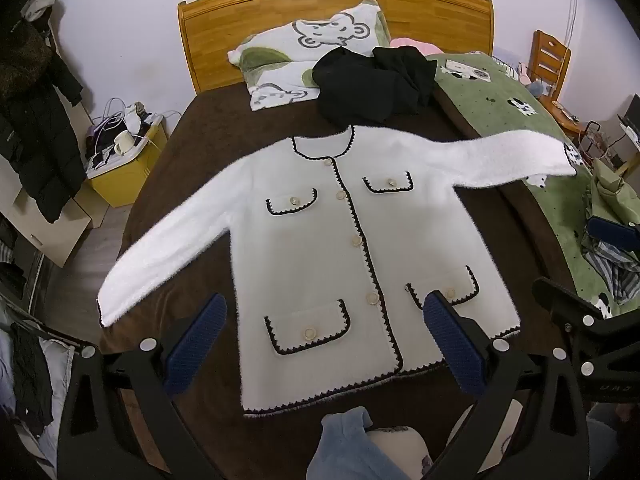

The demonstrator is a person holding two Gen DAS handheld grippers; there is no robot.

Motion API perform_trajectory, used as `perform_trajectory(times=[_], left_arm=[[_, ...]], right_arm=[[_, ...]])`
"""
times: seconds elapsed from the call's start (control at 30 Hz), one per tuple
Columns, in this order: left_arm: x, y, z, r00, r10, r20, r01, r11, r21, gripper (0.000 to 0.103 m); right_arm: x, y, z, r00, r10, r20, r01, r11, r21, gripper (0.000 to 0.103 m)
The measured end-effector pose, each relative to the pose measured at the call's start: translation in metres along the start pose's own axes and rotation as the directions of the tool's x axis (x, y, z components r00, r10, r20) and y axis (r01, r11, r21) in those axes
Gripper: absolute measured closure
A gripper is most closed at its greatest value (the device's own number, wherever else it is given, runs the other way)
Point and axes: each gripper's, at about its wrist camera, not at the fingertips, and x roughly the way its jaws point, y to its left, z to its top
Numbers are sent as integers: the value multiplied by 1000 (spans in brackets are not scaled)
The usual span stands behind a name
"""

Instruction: Fold large clothes

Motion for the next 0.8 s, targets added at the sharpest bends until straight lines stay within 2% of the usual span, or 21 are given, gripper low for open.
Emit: perform_trajectory(times=[0.8], left_arm=[[-2,-2,0,1000,-5,8,5,1000,-4,7]], right_arm=[[0,1,-2,1000,4,-9,-4,1000,0,6]])
